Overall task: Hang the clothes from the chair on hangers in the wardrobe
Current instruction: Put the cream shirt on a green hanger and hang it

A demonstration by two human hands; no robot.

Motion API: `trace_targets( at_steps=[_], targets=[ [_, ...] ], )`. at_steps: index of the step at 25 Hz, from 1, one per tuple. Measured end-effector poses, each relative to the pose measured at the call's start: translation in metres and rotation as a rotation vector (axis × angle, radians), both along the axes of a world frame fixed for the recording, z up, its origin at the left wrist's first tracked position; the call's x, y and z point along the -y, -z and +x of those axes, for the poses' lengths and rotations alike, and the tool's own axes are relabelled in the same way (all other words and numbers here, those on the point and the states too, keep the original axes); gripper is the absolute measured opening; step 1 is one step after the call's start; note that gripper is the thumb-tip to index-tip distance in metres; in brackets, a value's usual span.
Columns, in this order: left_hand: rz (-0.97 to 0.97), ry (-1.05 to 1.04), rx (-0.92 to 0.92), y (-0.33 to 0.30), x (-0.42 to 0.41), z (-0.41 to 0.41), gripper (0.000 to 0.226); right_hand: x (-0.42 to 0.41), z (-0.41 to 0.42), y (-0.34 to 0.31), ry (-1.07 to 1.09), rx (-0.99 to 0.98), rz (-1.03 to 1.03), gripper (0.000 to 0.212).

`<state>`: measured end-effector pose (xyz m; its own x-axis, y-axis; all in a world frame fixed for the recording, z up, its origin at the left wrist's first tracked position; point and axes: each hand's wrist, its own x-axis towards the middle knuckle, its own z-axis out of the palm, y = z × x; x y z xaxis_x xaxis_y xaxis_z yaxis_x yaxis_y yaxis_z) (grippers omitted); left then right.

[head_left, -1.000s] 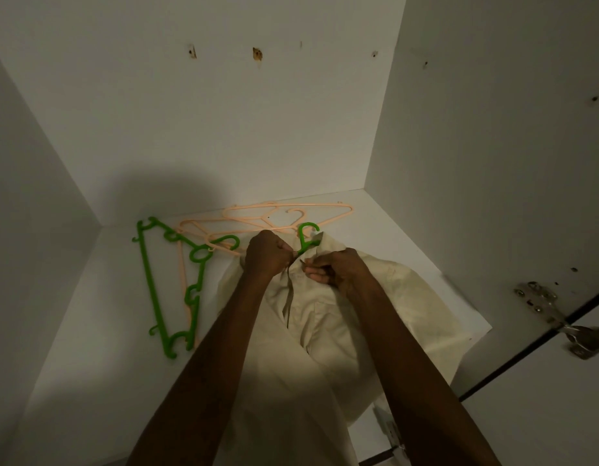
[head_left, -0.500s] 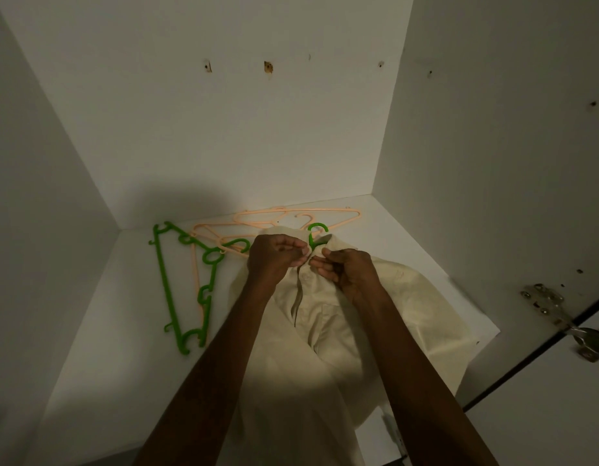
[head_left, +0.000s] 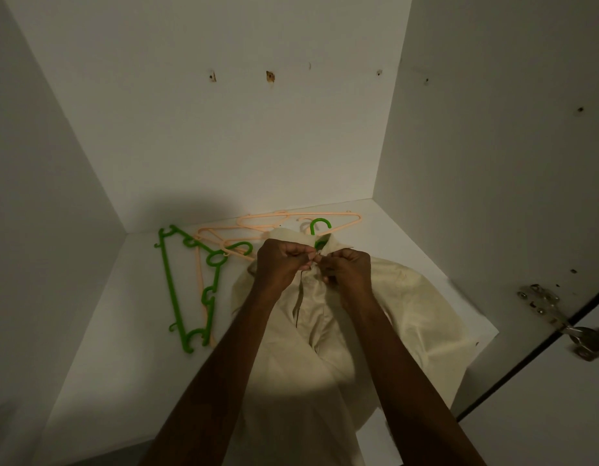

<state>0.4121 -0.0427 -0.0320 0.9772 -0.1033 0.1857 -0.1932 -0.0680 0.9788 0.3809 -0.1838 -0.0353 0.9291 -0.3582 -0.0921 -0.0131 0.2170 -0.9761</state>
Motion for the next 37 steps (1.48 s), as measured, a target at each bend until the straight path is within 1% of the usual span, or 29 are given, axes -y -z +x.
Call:
trace_targets(
  at_steps=[4, 8, 10, 12, 14, 16, 18, 19, 22, 24, 26, 29, 31, 33, 35, 37],
  targets=[
    [-0.012, 0.002, 0.013, 0.004, -0.001, -0.001, 0.011, -0.006, -0.004, 0.004, 0.043, 0.069, -0.067, 0.003],
    [-0.010, -0.007, -0.003, 0.006, -0.001, -0.003, 0.012, -0.011, -0.005, 0.011, 0.094, 0.128, -0.174, 0.010],
    [-0.027, -0.017, -0.029, 0.005, -0.002, -0.002, 0.013, -0.012, -0.004, 0.014, 0.081, 0.143, -0.175, 0.012],
    [-0.040, -0.070, -0.051, 0.004, -0.002, -0.001, 0.013, -0.012, -0.005, 0.014, 0.046, 0.149, -0.155, 0.016],
    [-0.004, -0.119, -0.050, 0.002, -0.001, -0.003, 0.011, -0.010, -0.005, 0.015, 0.030, 0.178, -0.176, 0.019],
    [0.082, -0.137, -0.014, 0.005, 0.000, -0.002, 0.014, -0.007, -0.007, 0.017, -0.015, 0.215, -0.197, 0.014],
    [0.193, -0.129, 0.038, 0.009, -0.001, 0.001, 0.016, -0.004, -0.009, 0.020, -0.064, 0.225, -0.142, 0.006],
    [0.235, -0.125, 0.052, 0.011, -0.002, 0.002, 0.015, -0.002, -0.009, 0.023, -0.069, 0.224, -0.118, 0.005],
    [0.295, -0.101, 0.043, 0.009, -0.002, -0.003, 0.016, -0.005, -0.007, 0.032, -0.027, 0.209, -0.065, 0.003],
    [0.354, -0.065, 0.047, 0.008, -0.003, -0.007, 0.023, -0.006, -0.009, 0.038, 0.025, 0.214, -0.048, 0.007],
    [0.363, -0.043, 0.048, 0.008, -0.006, -0.006, 0.025, -0.007, -0.010, 0.044, 0.022, 0.264, -0.083, 0.008],
    [0.398, -0.087, 0.112, 0.009, -0.010, -0.004, 0.018, -0.005, -0.011, 0.046, -0.061, 0.318, -0.088, 0.008],
    [0.424, -0.094, 0.156, 0.007, -0.008, -0.004, 0.016, -0.004, -0.011, 0.045, -0.089, 0.301, -0.024, 0.010],
    [0.430, -0.078, 0.188, 0.001, -0.006, -0.006, 0.016, -0.003, -0.010, 0.044, -0.118, 0.287, 0.083, 0.012],
    [0.411, -0.065, 0.180, -0.006, -0.006, -0.006, 0.019, 0.000, -0.009, 0.042, -0.154, 0.282, 0.168, 0.014],
    [0.385, -0.067, 0.149, -0.008, -0.006, -0.008, 0.026, 0.002, -0.008, 0.041, -0.164, 0.267, 0.180, 0.015]
  ],
)
